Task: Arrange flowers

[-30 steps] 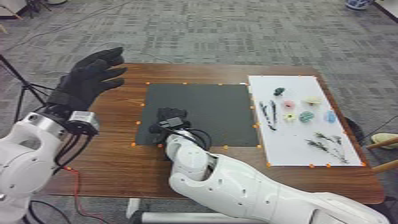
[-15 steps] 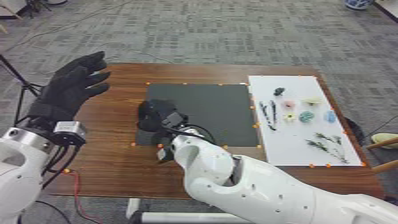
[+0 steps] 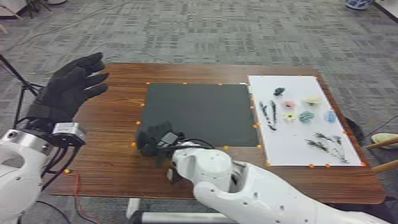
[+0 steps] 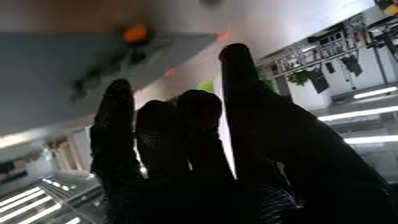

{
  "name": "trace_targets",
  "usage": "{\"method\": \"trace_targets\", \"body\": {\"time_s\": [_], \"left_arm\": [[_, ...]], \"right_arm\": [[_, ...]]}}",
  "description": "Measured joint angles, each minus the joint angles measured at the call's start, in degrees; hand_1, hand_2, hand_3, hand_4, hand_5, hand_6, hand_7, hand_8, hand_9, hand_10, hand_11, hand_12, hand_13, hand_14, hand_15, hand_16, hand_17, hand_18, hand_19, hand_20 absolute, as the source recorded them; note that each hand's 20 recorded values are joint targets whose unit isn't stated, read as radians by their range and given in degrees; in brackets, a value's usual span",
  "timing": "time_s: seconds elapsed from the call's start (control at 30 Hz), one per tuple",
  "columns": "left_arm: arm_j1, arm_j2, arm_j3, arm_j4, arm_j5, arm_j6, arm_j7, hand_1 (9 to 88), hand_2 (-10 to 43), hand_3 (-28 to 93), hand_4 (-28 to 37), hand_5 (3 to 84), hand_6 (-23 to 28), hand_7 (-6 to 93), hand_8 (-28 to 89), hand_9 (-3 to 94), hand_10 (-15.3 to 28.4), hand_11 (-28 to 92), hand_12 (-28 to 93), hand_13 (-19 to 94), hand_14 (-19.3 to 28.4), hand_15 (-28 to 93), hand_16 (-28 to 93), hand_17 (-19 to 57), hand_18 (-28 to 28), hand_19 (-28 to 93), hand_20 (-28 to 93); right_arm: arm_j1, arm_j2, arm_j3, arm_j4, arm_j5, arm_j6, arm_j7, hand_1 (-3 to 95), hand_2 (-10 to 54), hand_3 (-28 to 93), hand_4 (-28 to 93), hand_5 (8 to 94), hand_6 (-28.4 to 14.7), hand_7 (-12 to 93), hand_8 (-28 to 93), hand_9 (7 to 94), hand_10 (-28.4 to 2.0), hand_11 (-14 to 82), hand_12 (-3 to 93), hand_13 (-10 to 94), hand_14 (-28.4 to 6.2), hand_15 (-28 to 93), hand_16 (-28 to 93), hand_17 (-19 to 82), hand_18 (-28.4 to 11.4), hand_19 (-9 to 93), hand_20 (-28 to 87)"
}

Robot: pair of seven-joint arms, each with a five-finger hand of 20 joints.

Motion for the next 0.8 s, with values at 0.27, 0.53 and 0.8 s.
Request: {"method": "trace_targets", "body": {"time_s": [0.27, 0.53, 0.8], "left_arm": [[0.0, -0.07, 0.08, 0.0, 0.0, -0.01, 0.0, 26.5, -6.2, 68, -27.3, 21.9, 1.4, 23.8, -11, 16.5, 9.3, 22, 19, 8, 12.6, 44, -5, -10.3, 18.9, 39, 10], [0.2, -0.11, -0.03, 0.01, 0.0, -0.01, 0.1, 26.5, -6.2, 68, -27.2, 21.8, 1.3, 24.0, -11, 16.5, 9.3, 23, 19, 8, 12.5, 44, -5, -10.3, 18.9, 39, 10], [1.2, -0.3, -0.43, -0.19, 0.0, 0.12, 0.26, 26.5, -6.2, 68, -27.3, 21.8, 1.3, 23.9, -11, 16.5, 9.3, 22, 19, 8, 12.5, 44, -5, -10.3, 18.8, 39, 10]], "right_arm": [[-0.1, -0.1, -1.1, 1.1, -0.7, 0.0, 0.9, 22.5, 20.9, 93, 10, 52.7, 2.2, 17, -15, 46.9, -15.9, 62.2, 83.4, 42, -20.4, 86, 65, 12, -23.6, 68, 52], [1.8, 0.4, -4.2, 1.3, -3.3, 1.1, 2.2, 23.0, 18.9, 93, 10, 54.7, 1.4, 17, -14, 48.0, -15.6, 61.9, 83.4, 42, -20.5, 86, 65, 13, -23.7, 68, 52], [2.9, 1.4, -4.8, 1.1, -2.9, 2.1, 2.7, 23.3, 17.6, 93, 11, 56.9, 0.9, 16, -14, 49.3, -15.4, 61.6, 83.8, 44, -20.5, 86, 65, 13, -23.7, 68, 52]]}}
